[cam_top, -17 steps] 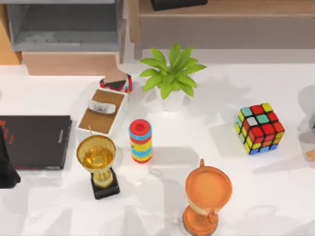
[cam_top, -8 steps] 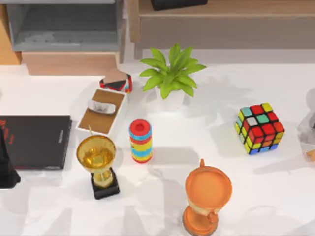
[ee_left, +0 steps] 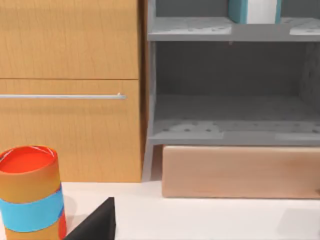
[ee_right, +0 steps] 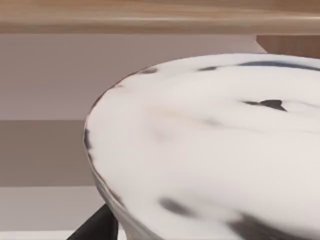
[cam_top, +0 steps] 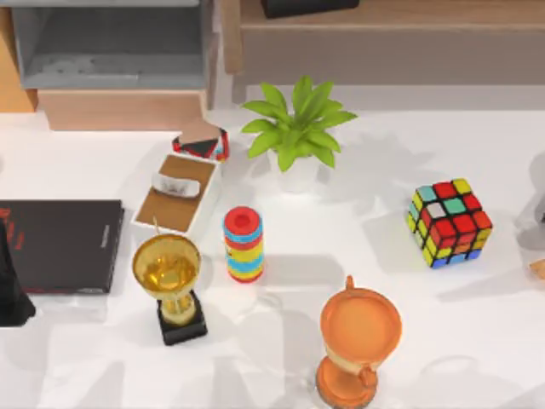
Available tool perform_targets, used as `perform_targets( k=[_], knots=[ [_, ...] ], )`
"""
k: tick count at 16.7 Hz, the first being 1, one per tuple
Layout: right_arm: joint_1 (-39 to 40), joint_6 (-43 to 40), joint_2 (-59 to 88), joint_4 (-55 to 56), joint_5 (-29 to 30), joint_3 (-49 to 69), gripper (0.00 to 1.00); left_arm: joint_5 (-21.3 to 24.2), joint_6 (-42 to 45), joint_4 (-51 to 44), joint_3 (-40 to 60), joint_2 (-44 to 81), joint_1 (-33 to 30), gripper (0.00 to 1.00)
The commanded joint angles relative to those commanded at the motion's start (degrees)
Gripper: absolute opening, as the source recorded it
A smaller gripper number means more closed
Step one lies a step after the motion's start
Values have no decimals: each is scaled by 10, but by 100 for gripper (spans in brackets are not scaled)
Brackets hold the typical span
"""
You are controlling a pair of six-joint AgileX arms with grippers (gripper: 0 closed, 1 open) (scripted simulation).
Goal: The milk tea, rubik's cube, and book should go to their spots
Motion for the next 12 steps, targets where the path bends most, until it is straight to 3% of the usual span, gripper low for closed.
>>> perform_targets(
  k=[12],
  knots=[
    [-18, -2, -21, 33, -26, -60, 100, 0, 0, 0, 0, 0, 0, 100]
  ],
)
